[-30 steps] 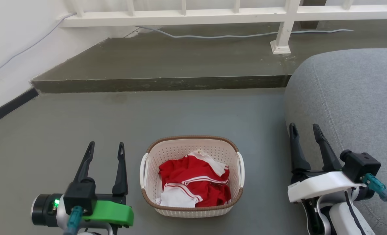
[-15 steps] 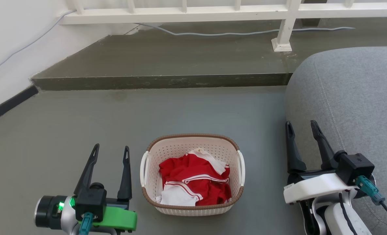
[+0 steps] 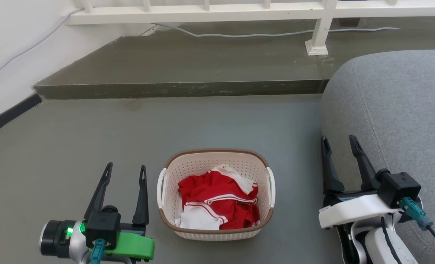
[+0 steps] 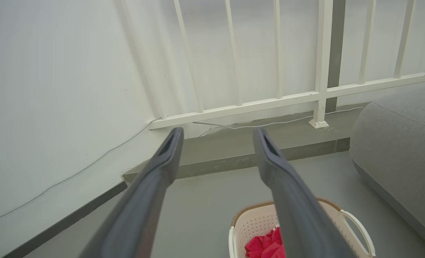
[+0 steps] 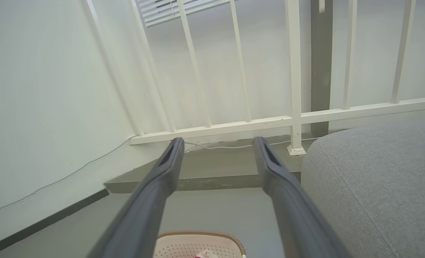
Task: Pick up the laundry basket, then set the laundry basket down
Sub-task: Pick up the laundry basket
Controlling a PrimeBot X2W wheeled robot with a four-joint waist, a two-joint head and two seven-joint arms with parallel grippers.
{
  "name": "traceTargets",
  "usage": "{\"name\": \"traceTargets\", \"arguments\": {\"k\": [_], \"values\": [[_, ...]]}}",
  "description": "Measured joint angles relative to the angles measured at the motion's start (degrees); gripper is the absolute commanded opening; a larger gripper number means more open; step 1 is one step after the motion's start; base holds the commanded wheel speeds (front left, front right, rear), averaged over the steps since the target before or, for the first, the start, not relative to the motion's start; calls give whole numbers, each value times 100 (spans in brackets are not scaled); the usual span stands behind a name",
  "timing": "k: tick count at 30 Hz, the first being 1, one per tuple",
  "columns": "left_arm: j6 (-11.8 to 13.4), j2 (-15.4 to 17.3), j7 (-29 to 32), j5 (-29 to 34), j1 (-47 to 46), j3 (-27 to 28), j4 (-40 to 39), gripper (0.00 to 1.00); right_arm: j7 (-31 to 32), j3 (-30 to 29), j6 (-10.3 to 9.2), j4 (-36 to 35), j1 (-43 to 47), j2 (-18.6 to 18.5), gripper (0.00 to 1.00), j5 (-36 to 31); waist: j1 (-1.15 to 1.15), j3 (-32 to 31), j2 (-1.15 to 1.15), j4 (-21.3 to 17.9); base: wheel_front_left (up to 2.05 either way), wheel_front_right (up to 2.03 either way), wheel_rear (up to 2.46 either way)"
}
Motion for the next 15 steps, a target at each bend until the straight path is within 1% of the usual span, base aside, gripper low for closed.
{"name": "traceTargets", "arguments": {"k": [7,15], "values": [[0,-1,0,0,-3,3,0,100,0,-2,-2,-23,-1,-1,100,0,0,45,0,2,0,0,0],[1,-1,0,-42,-23,75,-30,100,0,-9,-36,-68,-66,-1,100,-59,0,297,0,12,0,0,0]]}}
